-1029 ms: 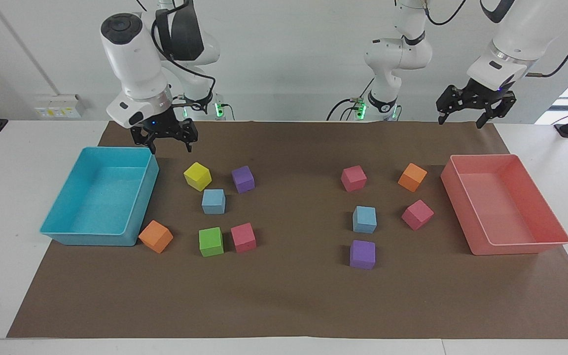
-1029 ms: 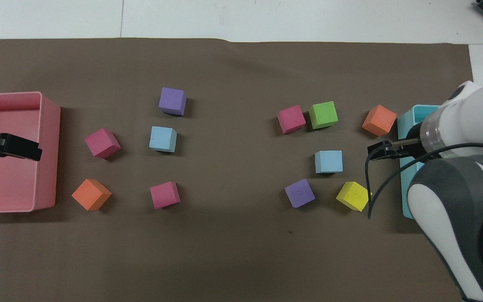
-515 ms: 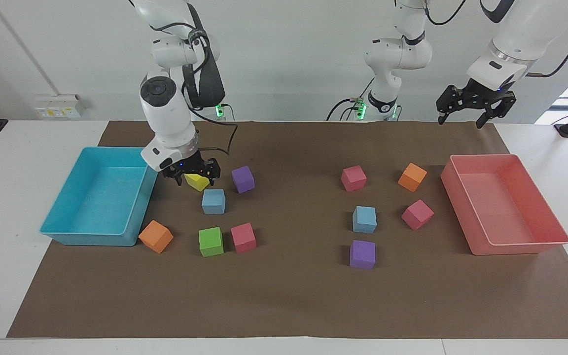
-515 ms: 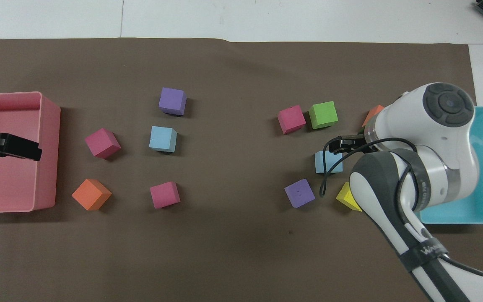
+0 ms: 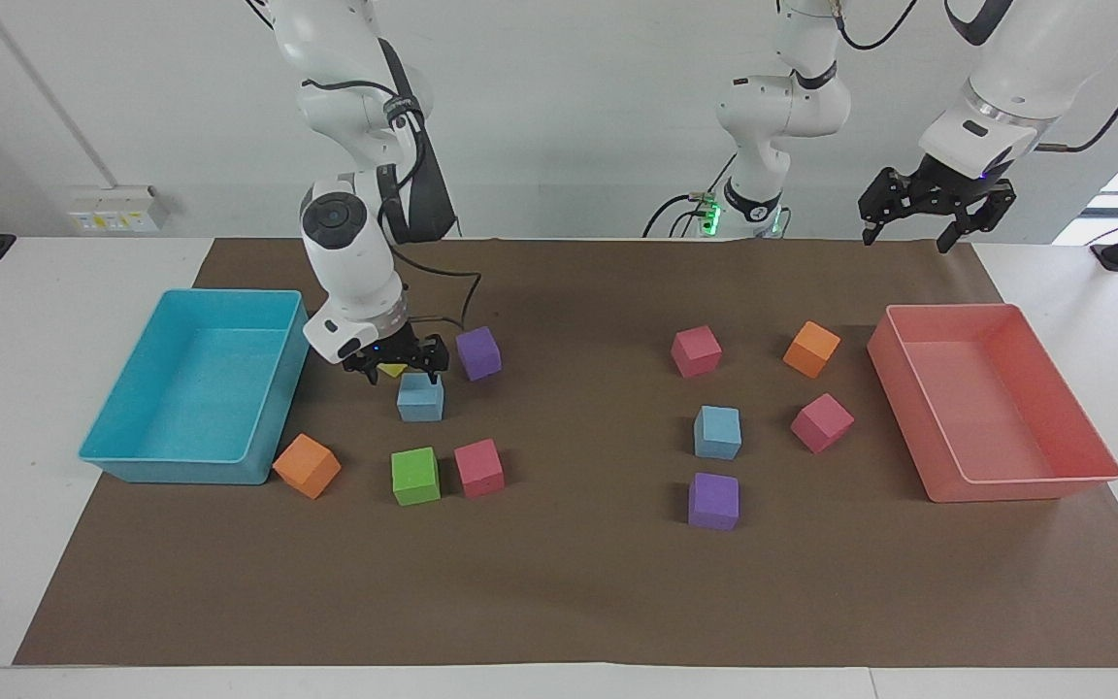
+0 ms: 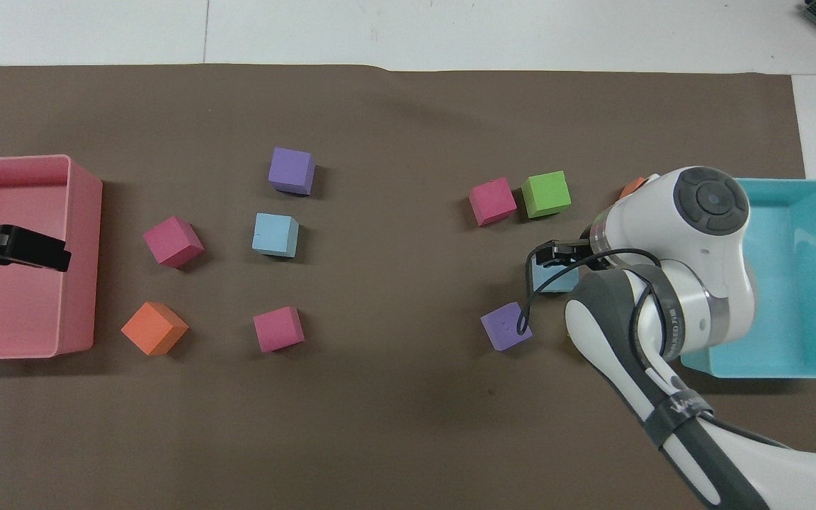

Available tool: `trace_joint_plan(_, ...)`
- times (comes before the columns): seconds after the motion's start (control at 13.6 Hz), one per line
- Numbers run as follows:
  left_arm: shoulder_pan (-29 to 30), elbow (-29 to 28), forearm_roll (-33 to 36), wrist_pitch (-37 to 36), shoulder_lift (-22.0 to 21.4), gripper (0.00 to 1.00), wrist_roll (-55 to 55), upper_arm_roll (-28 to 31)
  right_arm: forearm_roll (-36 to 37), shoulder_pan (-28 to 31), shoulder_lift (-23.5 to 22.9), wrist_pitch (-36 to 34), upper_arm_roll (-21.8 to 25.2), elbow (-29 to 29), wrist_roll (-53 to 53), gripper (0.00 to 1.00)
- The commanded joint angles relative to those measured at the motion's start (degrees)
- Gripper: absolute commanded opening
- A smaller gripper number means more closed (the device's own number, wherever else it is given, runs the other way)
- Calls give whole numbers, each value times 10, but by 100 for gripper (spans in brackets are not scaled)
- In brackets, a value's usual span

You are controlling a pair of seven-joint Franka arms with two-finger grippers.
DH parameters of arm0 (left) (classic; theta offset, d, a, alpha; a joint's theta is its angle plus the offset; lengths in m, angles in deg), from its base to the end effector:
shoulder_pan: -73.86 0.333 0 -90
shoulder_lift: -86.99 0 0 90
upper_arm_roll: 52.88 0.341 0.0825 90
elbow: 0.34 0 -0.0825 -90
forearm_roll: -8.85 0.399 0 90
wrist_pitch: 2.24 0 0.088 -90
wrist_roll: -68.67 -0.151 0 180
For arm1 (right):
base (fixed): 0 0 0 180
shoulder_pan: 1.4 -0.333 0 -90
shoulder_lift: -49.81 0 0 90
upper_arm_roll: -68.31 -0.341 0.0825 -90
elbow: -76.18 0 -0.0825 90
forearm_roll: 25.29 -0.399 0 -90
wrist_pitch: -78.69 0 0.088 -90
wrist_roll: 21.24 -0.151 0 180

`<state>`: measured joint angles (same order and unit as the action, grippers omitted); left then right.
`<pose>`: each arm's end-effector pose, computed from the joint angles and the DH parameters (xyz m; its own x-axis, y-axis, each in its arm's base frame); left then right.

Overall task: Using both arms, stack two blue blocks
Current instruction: 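Reach the right gripper toward the light blue cube near the cyan bin, then close the right gripper on the light blue cube and lift it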

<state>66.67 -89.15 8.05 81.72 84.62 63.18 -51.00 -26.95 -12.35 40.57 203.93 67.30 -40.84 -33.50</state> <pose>0.5403 -0.0521 0.6296 0.9811 -0.1888 -0.0416 -0.1882 -0.9819 0.0194 0.5788 0.1246 0.3344 0.9995 -0.0221 -0.0232 -0.0226 -0.9995 -0.0218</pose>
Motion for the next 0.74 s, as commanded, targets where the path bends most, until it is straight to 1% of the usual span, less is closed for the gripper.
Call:
trace_joint_plan(0.0,8,1,-1,-6,-6,100,-3,-4,-14,1,3,50,-1,-41,-7,100)
trace_joint_plan(0.22,8,1,-1,-6,-6,100,-3,-4,-40,0,-12,62,-1,-44,-5,100)
trace_joint_plan(0.44,8,1,-1,-6,-6,100,-3,-4,-42,-4,-18,65,-1,-49,0,100)
trace_joint_plan(0.66,8,1,-1,-6,-6,100,-3,-4,-42,-6,-19,105,-1,-76,9,100)
